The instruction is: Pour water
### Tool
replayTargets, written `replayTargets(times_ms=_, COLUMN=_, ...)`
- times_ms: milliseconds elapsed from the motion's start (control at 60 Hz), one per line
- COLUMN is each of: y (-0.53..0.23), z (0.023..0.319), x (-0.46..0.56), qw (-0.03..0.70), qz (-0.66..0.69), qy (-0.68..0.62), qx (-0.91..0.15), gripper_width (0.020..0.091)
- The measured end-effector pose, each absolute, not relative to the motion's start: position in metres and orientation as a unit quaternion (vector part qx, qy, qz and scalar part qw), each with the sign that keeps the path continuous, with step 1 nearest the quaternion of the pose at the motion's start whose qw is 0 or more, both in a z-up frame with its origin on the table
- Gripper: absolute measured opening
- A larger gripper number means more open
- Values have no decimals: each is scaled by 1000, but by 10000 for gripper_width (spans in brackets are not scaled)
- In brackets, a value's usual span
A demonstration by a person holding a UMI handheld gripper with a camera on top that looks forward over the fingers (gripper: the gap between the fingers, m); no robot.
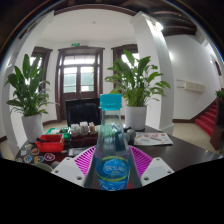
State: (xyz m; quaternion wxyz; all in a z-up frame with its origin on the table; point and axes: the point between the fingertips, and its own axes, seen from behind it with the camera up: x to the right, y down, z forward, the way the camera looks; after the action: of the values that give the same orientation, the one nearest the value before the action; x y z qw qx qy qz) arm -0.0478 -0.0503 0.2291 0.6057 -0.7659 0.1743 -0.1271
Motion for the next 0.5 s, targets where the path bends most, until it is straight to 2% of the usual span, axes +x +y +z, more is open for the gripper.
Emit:
replayTargets(times_ms=67, y=-51, z=221, x=-50, qw=590, qz=-123, qy=164, qx=-781, gripper_width=773)
replayTargets(times_ms=100, y=-52, z=220, x=-52, qw=586, qz=-120, qy=154, qx=-786, gripper_width=804)
replayTargets(times_ms=267, y=-71, z=222, x=-71, qw=586, qz=-108, qy=124, qx=-793, gripper_width=805)
replayTargets(times_ms=350, y=-93, z=223, x=-91, qw=581, qz=-92, qy=110, qx=-801, gripper_width=827)
replayTargets(times_ms=500, y=-144, z=231, x=-120, qw=571, qz=-67, qy=93, qx=-813, gripper_width=821)
